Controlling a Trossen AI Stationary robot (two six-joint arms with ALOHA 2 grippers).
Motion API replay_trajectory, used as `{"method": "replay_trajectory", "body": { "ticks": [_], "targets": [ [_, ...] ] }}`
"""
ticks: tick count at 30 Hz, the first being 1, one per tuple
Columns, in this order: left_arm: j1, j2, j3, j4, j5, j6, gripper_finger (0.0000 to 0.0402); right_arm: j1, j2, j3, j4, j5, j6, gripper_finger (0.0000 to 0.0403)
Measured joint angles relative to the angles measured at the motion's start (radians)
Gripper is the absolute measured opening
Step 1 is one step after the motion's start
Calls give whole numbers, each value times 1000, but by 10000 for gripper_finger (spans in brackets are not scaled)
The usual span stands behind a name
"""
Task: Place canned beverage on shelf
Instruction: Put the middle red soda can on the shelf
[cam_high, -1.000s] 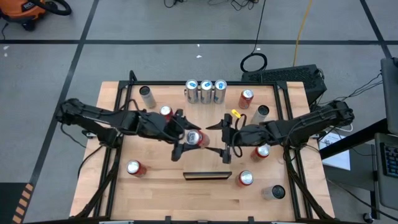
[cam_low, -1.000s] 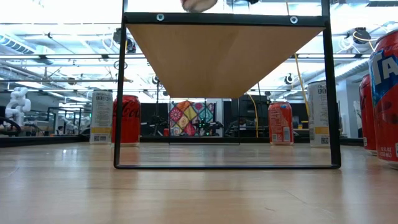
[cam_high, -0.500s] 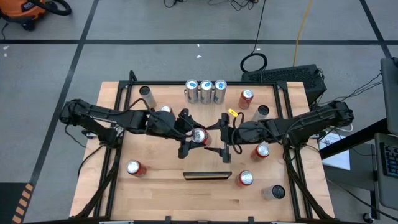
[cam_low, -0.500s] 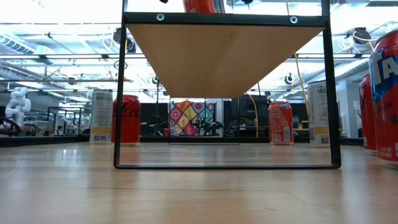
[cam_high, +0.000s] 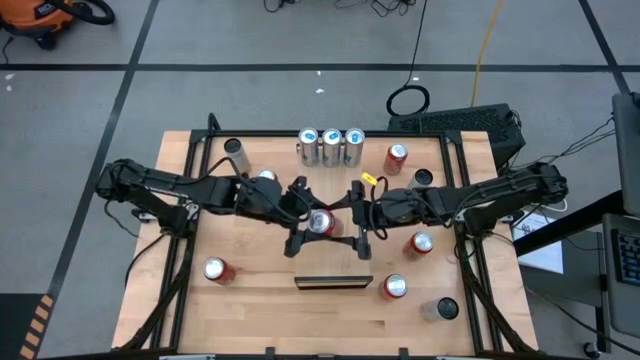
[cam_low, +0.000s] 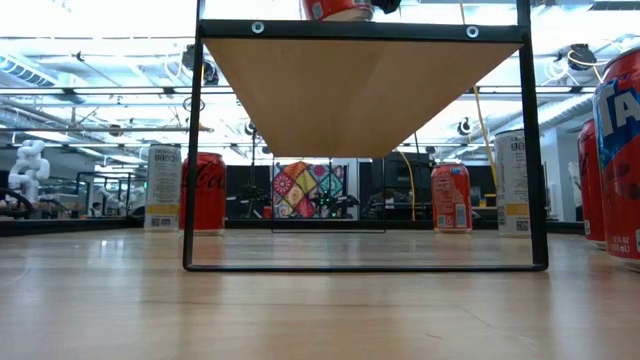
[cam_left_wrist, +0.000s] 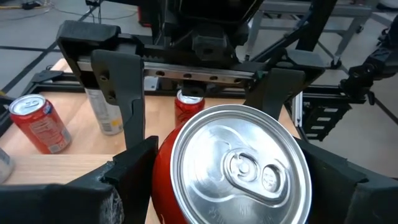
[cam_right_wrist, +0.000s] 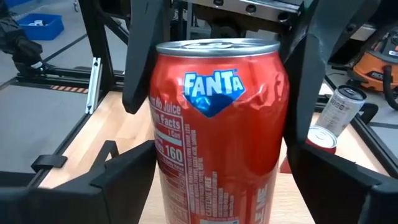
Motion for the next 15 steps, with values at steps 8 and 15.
{"method": "replay_trajectory", "body": {
  "ticks": [8, 15],
  "targets": [
    [4, 1, 0, 3, 2, -8, 302, 0, 36, 0, 30, -7, -18, 333],
    [4, 0, 0, 10, 19, -2, 302, -2, 47, 1, 55, -22, -18, 332]
  ]
}}
